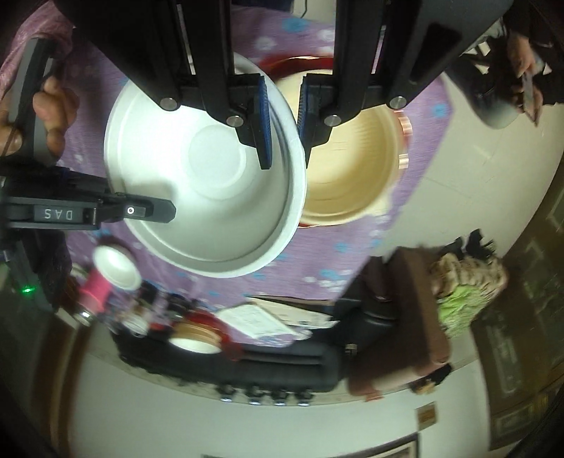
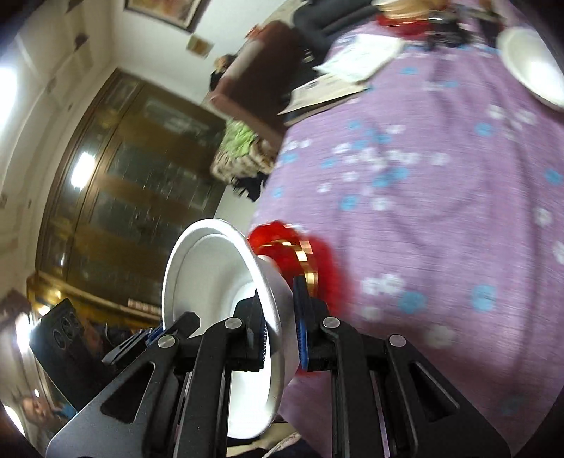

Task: Organize plates and bowls
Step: 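Carry the white foam bowl and lower it into the tan bowl on the stack, then open both grippers and withdraw them from the stack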

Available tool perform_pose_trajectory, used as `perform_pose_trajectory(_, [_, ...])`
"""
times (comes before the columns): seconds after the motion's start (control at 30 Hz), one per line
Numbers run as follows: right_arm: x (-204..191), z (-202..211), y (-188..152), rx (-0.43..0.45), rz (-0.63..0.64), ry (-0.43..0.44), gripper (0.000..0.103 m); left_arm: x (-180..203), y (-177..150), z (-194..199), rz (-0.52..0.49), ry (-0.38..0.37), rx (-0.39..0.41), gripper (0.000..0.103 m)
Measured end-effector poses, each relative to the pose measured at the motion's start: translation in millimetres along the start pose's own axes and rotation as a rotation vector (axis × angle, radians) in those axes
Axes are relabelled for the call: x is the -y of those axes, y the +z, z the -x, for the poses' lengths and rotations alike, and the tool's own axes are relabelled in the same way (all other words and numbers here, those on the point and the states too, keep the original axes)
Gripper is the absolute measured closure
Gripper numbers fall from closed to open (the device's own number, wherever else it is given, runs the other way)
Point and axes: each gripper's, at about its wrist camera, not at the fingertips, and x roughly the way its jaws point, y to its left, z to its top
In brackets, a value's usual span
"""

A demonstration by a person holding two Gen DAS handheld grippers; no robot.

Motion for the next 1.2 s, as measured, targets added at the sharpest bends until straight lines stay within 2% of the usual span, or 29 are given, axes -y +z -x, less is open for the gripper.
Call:
perform_pose_trajectory(0.17, [-31, -38, -2, -0.024, 0.058, -0.016, 0.09, -33, -6, -5, 0.052, 0.035, -0.014, 0.092])
perform_pose_trajectory(0.4, [-51, -75, -3, -0.018, 0.141, -0.081, 0.09, -55, -9, -26, 0.105, 0.033, -0.061, 0.091])
perform_pose_trajectory(0.6, [-59, -86, -13, 0.015, 0.245, -0.178, 0.09, -66, -12, -39, 0.131, 0.042, -0.097, 0.09])
perform_pose_trajectory(0.73, [-64, -94, -16, 0.024, 0.311, -0.202, 0.089, -76, -16, -39, 0.147, 0.043, -0.109, 0.089])
perform_pose_trajectory(0.9, [-68, -89, -18, 0.069, 0.368, -0.226, 0.089, -84, -18, -43, 0.17, 0.046, -0.141, 0.089])
perform_pose_trajectory(1.03, [-61, -69, -14, 0.144, 0.376, -0.205, 0.089, -91, -15, -39, 0.183, 0.06, -0.125, 0.08])
perform_pose_trajectory(1.13, [-46, -51, -8, 0.202, 0.341, -0.183, 0.089, -93, -11, -28, 0.189, 0.086, -0.083, 0.08])
perform_pose_trajectory(1.2, [-33, -38, -5, 0.244, 0.326, -0.203, 0.089, -92, -7, -20, 0.179, 0.125, -0.049, 0.076])
